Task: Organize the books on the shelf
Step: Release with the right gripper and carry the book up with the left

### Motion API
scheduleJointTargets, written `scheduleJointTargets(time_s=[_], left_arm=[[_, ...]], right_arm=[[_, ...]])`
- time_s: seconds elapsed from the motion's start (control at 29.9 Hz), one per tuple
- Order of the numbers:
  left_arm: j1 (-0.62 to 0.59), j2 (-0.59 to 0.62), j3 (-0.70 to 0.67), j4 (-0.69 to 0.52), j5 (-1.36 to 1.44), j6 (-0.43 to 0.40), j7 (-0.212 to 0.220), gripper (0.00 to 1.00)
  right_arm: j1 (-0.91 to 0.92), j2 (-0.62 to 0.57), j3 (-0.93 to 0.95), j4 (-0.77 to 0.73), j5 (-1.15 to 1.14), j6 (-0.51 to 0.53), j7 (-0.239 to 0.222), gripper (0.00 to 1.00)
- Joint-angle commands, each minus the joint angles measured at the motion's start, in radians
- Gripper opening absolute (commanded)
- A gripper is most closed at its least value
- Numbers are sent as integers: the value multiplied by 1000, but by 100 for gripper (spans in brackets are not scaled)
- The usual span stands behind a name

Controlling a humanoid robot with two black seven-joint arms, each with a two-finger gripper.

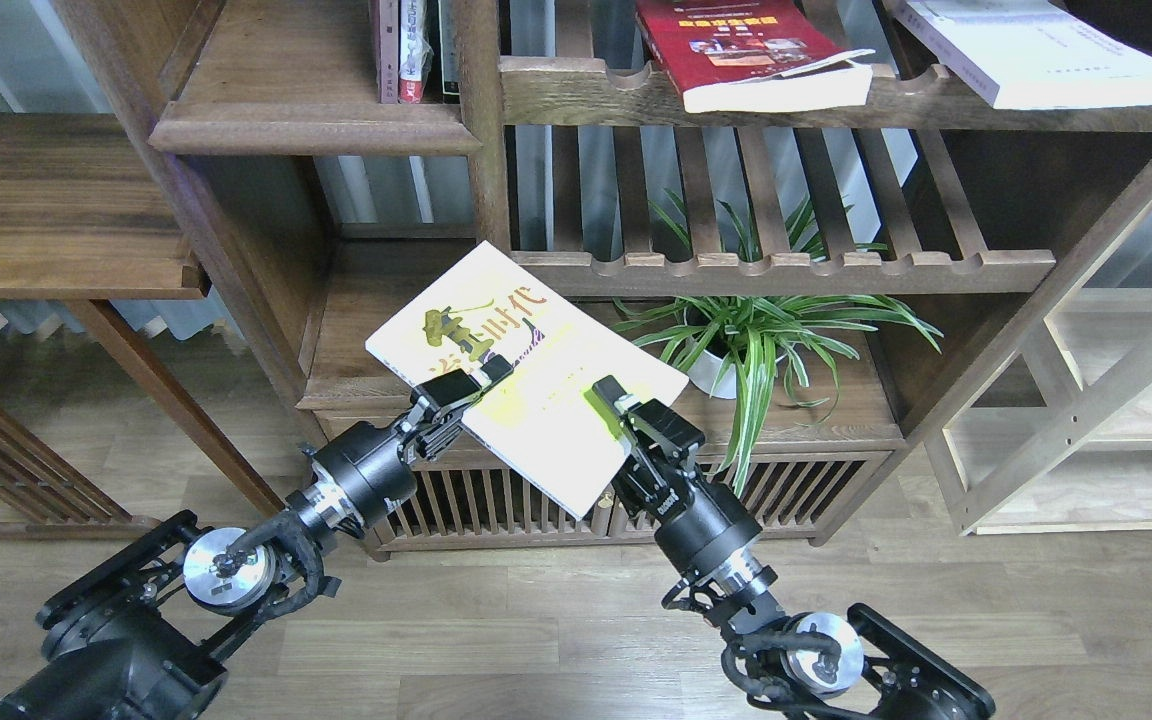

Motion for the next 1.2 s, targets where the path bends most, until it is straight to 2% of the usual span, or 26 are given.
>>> scheduleJointTargets(time_s=[0.0, 0.23, 0.4, 0.53, 0.67, 0.87, 1.17], left_arm=[[0, 3, -3, -3, 1, -1, -2, 3], [11, 65, -1, -60, 14, -1, -8, 2], [40, 151, -9, -120, 27, -1, -16, 1], [75, 222, -35, -224, 69, -1, -25, 1], [116, 257, -121, -321, 216, -1, -48, 1], [215, 291, -299, -480, 395, -1, -46, 1], [314, 306, -582, -675, 513, -1, -43, 0]], right_arm=[[17, 0, 0, -1, -1, 0, 0, 67], [37, -8, 63, -32, -4, 0, 0, 82], [54, -9, 92, -60, -4, 0, 1, 84], [66, -12, 96, -76, -7, 0, 1, 85], [84, -20, 105, -90, -7, 0, 0, 86], [123, -21, 106, -113, -9, 0, -2, 86], [146, -29, 99, -141, -30, -22, -7, 86]])
